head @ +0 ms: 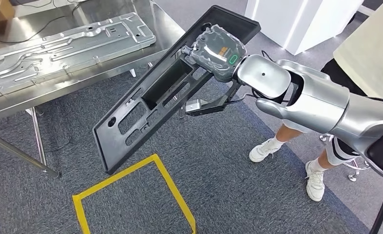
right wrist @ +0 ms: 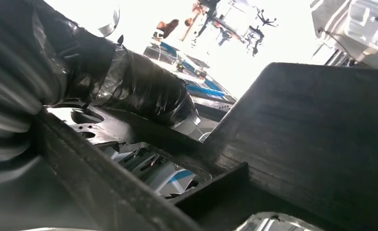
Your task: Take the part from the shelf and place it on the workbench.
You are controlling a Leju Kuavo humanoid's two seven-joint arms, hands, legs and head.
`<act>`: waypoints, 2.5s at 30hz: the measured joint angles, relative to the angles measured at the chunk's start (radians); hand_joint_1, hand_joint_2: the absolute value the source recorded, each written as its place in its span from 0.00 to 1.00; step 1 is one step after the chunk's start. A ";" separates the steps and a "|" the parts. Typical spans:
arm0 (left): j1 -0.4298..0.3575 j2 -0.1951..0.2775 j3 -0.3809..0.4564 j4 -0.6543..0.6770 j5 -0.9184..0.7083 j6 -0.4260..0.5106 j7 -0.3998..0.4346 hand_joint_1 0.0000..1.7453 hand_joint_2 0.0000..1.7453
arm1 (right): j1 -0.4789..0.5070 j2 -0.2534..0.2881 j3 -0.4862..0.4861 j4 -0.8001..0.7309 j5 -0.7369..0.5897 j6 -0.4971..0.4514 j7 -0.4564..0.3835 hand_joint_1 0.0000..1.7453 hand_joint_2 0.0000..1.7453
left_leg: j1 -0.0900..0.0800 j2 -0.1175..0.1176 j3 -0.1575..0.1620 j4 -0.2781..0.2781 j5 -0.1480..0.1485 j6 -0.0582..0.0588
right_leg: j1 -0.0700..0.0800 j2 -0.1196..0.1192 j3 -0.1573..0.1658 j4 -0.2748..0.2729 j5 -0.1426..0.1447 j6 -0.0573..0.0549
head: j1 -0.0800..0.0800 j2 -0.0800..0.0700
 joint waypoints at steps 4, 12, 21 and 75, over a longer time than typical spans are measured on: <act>-0.001 -0.002 0.000 0.000 -0.003 -0.004 0.002 0.00 1.00 | 0.005 -0.001 -0.004 0.000 -0.002 -0.003 -0.001 1.00 1.00 | 0.007 0.002 0.007 -0.002 -0.006 -0.013 | -0.020 -0.009 -0.116 0.211 -0.079 0.026 | 0.000 0.000; -0.001 -0.007 0.000 0.000 -0.014 -0.008 0.015 0.00 1.00 | 0.012 -0.025 -0.010 -0.004 -0.024 -0.003 -0.010 1.00 1.00 | 0.014 -0.002 -0.007 0.059 -0.049 -0.057 | -0.035 -0.019 -0.025 -0.019 0.051 0.023 | 0.000 0.000; 0.002 -0.006 0.000 0.000 -0.014 -0.001 0.013 0.00 1.00 | 0.044 -0.055 -0.014 -0.013 -0.038 -0.010 -0.015 1.00 1.00 | 0.046 -0.001 -0.110 0.289 -0.142 -0.103 | -0.048 -0.020 -0.018 -0.031 0.056 0.000 | -0.001 0.000; 0.006 -0.008 0.021 0.000 -0.013 0.000 0.007 0.00 1.00 | 0.064 -0.050 -0.030 -0.002 -0.010 -0.024 -0.049 1.00 1.00 | 0.028 -0.044 0.001 0.048 -0.046 -0.051 | -0.043 -0.012 -0.017 -0.038 0.061 0.031 | 0.000 0.000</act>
